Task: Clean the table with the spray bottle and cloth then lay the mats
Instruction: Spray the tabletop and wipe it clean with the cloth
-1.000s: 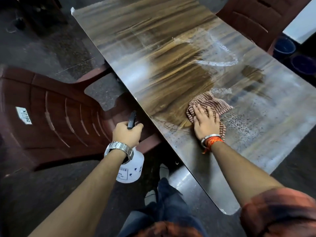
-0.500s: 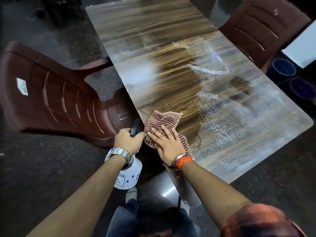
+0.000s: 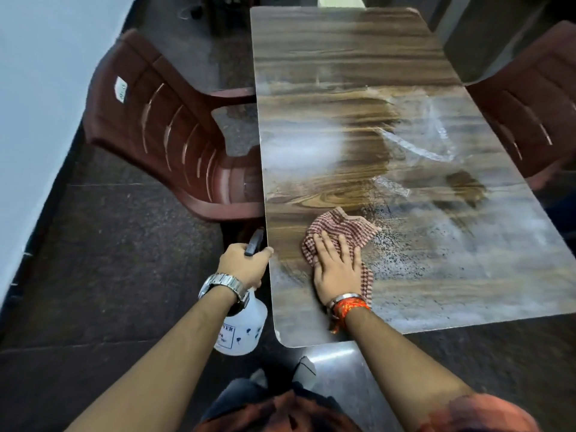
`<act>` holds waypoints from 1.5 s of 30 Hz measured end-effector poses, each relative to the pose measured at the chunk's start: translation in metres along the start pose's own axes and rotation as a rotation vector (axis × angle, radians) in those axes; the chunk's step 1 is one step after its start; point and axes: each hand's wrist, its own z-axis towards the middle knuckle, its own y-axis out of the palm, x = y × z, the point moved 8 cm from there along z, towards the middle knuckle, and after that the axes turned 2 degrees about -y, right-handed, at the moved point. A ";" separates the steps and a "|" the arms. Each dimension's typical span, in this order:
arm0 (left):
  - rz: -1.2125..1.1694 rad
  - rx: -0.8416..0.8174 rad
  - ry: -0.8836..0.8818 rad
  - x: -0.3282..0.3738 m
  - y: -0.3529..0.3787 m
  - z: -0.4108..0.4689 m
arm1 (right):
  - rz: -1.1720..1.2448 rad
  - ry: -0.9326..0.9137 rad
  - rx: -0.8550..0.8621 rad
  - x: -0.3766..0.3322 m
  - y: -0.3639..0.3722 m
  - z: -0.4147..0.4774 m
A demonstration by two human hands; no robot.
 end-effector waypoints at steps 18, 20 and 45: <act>-0.016 0.086 -0.005 -0.005 0.007 -0.041 | -0.038 -0.384 -0.147 -0.028 0.007 -0.049; -0.028 0.128 -0.045 -0.005 0.005 -0.039 | -0.035 -0.591 -0.170 -0.044 0.010 -0.042; -0.259 0.512 -0.360 -0.031 0.033 -0.068 | -0.064 -1.059 -0.349 -0.093 0.011 0.076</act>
